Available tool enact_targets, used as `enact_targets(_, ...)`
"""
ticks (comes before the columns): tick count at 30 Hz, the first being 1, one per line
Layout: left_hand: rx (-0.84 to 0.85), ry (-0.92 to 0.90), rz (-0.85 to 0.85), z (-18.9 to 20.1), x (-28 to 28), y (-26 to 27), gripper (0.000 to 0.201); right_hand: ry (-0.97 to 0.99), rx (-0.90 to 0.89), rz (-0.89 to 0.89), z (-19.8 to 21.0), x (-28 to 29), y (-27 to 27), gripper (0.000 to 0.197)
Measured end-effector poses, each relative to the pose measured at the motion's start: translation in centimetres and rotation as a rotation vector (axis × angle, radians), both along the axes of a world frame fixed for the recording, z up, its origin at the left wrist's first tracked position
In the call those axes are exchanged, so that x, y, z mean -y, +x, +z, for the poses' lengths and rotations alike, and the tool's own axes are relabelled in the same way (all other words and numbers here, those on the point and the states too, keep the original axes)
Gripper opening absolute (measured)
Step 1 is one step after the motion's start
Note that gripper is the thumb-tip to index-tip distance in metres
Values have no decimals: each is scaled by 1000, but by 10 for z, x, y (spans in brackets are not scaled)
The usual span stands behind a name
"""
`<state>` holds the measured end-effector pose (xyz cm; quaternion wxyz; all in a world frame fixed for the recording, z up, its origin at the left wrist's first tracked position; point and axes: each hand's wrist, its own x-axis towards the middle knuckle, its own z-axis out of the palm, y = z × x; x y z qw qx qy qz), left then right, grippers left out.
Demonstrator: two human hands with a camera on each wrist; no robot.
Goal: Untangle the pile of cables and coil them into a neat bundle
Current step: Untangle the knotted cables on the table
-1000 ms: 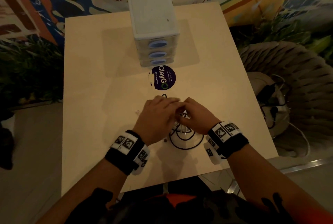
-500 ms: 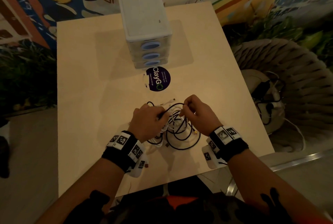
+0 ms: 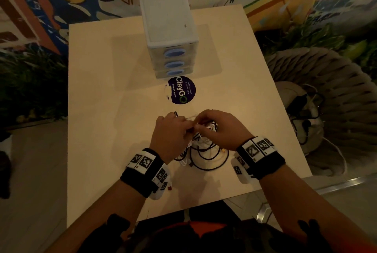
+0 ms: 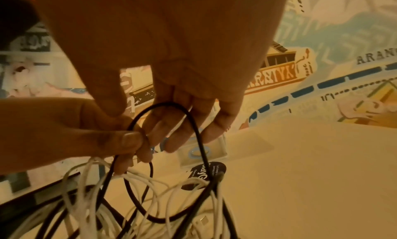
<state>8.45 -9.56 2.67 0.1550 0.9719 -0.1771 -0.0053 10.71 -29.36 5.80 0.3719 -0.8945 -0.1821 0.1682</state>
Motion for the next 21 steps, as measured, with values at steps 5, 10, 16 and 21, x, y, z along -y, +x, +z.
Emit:
enact_targets(5,-165,53,116,-9,0,-8,15,-67,-26,62,-1,-2,6,12)
enact_targets(10,-165,103,140,-20,-8,-10,36,46,122,-183,-8,5,5,8)
enact_targets(16,-62,67,74,-17,-11,-8,59,-137,224,-193,-20,14,5,24)
enact_targets(21,-50,85,43,-14,-3,-10,54,-275,218,128,-3,-11,3,38)
